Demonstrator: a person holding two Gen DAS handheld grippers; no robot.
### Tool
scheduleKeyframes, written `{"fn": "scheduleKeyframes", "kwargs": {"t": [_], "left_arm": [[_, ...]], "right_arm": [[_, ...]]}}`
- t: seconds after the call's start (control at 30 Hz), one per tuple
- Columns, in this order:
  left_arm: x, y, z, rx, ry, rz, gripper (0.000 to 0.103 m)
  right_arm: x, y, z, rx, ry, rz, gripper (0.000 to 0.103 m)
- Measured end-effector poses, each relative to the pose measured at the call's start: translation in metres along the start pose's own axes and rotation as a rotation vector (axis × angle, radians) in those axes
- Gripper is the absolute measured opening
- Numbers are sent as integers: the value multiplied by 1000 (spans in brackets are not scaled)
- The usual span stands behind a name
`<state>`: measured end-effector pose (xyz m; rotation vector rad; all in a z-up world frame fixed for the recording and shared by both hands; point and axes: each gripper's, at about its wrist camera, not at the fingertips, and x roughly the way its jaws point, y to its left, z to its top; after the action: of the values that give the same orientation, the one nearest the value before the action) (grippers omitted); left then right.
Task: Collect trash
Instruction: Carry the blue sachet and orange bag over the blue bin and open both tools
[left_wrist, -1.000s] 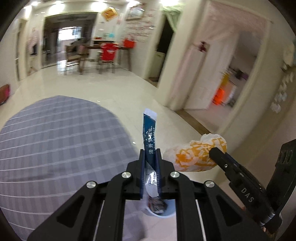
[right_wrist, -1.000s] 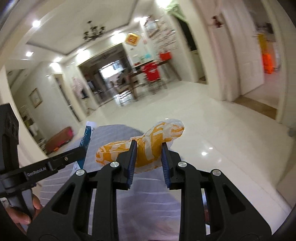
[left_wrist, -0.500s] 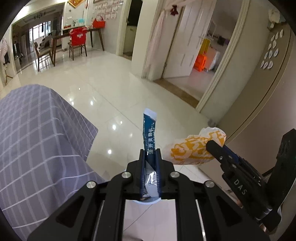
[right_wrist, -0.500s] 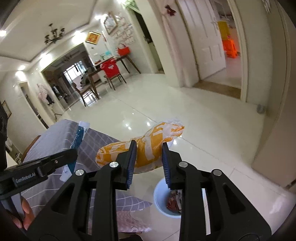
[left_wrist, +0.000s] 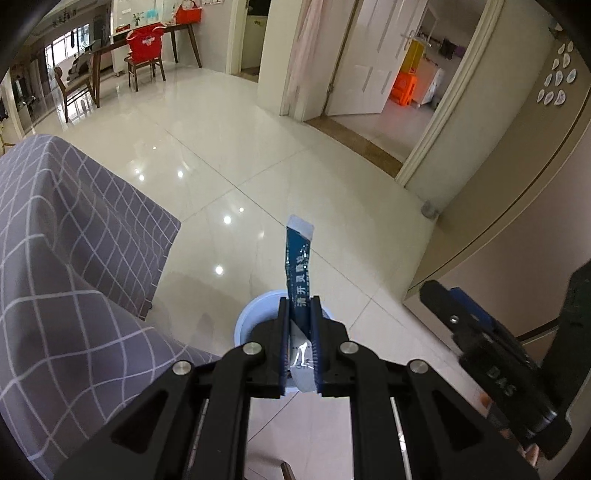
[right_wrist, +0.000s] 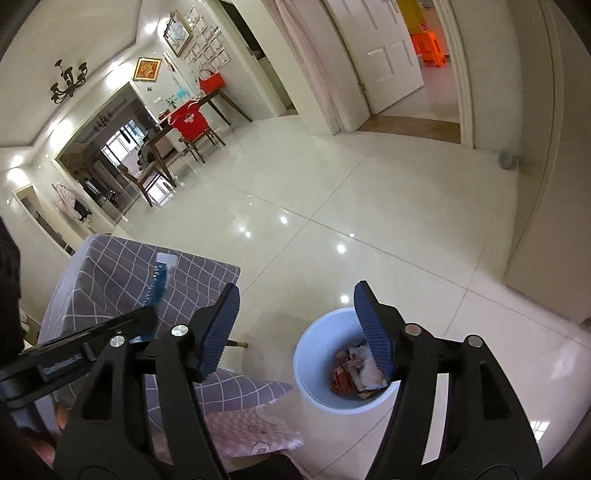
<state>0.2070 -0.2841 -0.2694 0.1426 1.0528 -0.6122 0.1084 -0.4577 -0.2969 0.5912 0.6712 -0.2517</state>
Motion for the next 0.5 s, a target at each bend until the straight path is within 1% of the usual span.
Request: {"fn": "scheduleKeyframes", "kwargs": {"t": [0.17, 0.43, 0.47, 0.5], "left_arm": [[3, -11, 2, 18, 6, -11, 11], [-2, -28, 7, 38, -4, -23, 12], [-4, -30, 8, 41, -10, -27, 20], [-5, -31, 9, 36, -12, -27, 32]], "right_arm": [[-18, 0, 0, -13, -33, -8, 69], [-44, -1, 2, 10, -89, 18, 70], [-47, -2, 3, 12, -98, 18, 70], [-52, -2, 5, 14, -107, 16, 71]]}}
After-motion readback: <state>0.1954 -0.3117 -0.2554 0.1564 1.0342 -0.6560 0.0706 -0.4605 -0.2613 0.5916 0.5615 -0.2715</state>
